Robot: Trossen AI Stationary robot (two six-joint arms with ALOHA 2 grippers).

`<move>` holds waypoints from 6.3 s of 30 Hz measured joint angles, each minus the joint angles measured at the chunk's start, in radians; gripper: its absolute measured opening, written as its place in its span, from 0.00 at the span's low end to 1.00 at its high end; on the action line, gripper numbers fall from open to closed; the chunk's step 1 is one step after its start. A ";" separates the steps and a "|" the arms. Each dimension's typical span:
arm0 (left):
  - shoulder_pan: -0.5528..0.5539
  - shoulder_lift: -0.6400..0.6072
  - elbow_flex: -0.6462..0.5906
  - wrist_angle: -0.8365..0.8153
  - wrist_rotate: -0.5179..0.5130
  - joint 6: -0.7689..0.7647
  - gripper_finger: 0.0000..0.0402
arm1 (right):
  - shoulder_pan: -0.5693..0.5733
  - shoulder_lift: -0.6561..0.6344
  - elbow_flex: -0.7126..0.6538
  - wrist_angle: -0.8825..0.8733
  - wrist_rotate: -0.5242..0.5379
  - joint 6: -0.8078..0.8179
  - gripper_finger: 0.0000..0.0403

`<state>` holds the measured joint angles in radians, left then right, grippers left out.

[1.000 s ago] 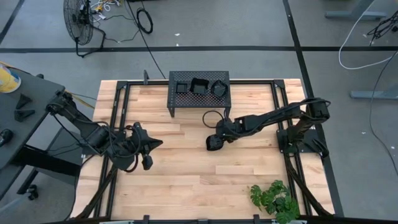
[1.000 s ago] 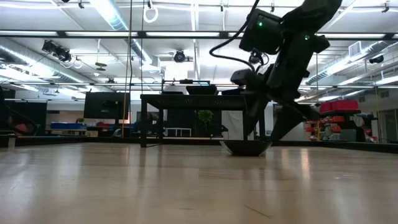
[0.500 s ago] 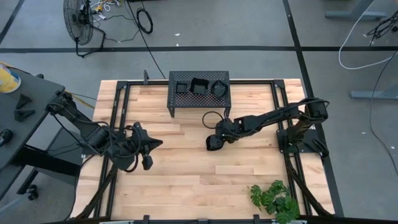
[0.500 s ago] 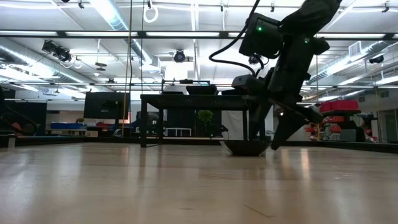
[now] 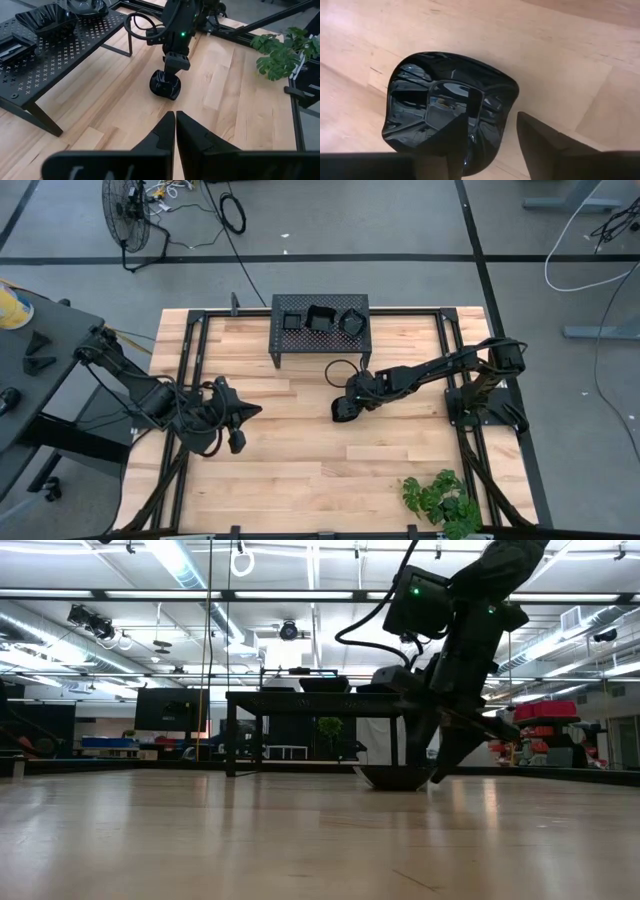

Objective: Pick & Place Mini shaped plates
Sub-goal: Stack the leaf shaped plate on top of the other leaf shaped plate on the shelf

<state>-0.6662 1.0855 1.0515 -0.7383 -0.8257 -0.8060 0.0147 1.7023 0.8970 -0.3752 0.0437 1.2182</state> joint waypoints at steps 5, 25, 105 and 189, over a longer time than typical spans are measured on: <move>0.000 0.000 0.000 0.000 0.000 -0.002 0.05 | 0.000 0.000 0.000 0.000 0.000 0.005 0.34; 0.000 0.000 0.000 0.000 0.000 -0.003 0.05 | 0.000 0.000 0.000 0.000 0.009 0.004 0.11; 0.207 -0.041 0.000 0.245 0.224 0.309 0.02 | -0.135 -0.407 0.113 -0.059 -0.131 -0.341 0.00; 0.613 -0.087 0.000 0.197 0.531 0.475 0.03 | -0.850 -0.118 0.454 -0.309 -0.473 -1.155 0.06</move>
<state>-0.0532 0.9981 1.0512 -0.5414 -0.2946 -0.3305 -0.8356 1.5841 1.3506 -0.6838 -0.4293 0.0631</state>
